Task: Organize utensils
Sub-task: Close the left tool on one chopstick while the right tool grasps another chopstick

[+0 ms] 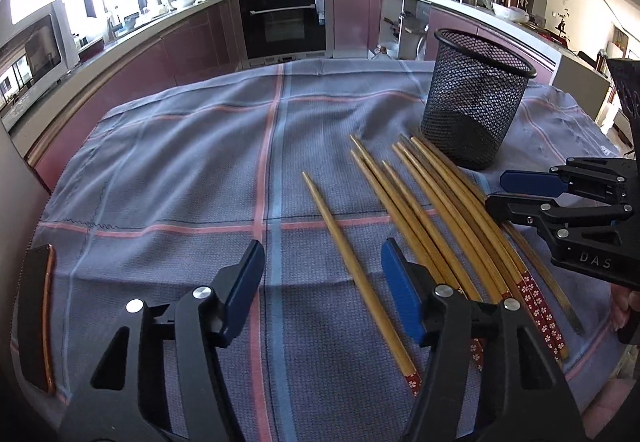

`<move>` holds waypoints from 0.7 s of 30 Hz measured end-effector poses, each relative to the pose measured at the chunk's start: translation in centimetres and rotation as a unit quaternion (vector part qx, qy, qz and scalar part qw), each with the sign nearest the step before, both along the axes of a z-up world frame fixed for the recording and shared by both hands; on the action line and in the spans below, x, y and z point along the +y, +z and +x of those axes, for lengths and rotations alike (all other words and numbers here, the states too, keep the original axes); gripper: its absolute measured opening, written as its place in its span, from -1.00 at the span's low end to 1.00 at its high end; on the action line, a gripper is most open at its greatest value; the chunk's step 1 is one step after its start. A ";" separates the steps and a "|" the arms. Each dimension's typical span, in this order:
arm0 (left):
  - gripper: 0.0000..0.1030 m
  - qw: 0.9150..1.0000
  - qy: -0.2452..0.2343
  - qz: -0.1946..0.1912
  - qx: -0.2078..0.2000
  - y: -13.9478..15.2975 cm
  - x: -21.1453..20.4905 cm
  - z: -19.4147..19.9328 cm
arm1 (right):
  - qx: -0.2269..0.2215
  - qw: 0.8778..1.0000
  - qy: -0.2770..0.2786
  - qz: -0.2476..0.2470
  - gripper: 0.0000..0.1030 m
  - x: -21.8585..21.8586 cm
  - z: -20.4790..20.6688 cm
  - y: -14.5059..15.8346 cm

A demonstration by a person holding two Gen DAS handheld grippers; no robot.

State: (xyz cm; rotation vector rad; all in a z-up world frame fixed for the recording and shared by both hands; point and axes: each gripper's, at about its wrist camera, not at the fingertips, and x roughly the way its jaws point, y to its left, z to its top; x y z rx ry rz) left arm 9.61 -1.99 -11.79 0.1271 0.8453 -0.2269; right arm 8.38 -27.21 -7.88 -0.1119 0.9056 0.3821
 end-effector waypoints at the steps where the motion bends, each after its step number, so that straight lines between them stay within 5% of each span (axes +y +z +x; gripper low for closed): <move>1: 0.12 1.000 -0.001 -0.002 0.006 -0.2 0.0 0.3 | 0.001 1.000 0.000 -0.001 -0.45 0.1 0.2 0.0; 8: -0.08 0.999 -0.016 0.004 0.027 -1.2 -0.8 1.7 | 0.009 1.000 0.004 -0.013 -0.51 1.2 1.6 -0.5; 14: -0.46 0.999 -0.017 -0.003 0.032 -1.2 -1.5 2.4 | 0.012 1.000 0.013 -0.014 -0.80 1.8 2.3 -0.5; 16: -0.74 1.000 0.003 0.008 0.025 -1.0 -1.4 2.2 | 0.012 1.000 0.014 -0.009 -0.85 1.7 2.3 -0.5; 21: -0.80 0.999 0.022 -0.007 0.027 -0.8 -0.8 2.3 | 0.008 1.000 0.008 0.011 -0.90 0.9 1.7 -0.1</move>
